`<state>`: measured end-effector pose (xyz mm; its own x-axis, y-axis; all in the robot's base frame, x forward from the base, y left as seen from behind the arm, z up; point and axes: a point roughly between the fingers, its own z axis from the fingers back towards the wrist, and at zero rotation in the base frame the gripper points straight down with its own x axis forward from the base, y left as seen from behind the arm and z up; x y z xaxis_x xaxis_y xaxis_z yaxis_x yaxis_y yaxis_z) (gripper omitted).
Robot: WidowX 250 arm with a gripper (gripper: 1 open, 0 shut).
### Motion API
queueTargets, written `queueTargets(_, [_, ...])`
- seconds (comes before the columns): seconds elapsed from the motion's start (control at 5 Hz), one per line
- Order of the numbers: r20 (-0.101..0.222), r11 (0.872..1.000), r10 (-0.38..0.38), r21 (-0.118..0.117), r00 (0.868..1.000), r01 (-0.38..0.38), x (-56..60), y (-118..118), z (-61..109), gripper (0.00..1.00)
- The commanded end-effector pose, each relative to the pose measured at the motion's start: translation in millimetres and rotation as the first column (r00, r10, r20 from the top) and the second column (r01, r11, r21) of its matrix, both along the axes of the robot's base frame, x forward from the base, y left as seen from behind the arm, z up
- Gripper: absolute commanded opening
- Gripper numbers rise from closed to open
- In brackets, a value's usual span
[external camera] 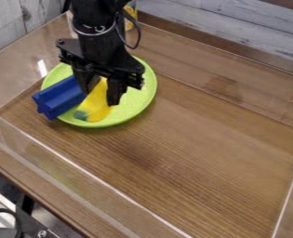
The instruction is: Put the banana in the green plate
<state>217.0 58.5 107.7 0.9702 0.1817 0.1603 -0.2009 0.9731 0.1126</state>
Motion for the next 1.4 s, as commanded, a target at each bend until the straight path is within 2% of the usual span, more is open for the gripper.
queueTargets(0.0, [0.048, 1.000, -0.009, 0.023, 0.999, 0.008, 4.3, -1.0, 12.6, 0.00])
queueTargets(1.0, [0.067, 0.998, -0.015, 0.060, 0.998, 0.011, -1.8, -8.3, 13.8, 0.00])
queueTargets(1.2, [0.054, 0.998, -0.010, 0.058, 0.999, 0.007, -5.7, -6.4, 15.9, 1.00])
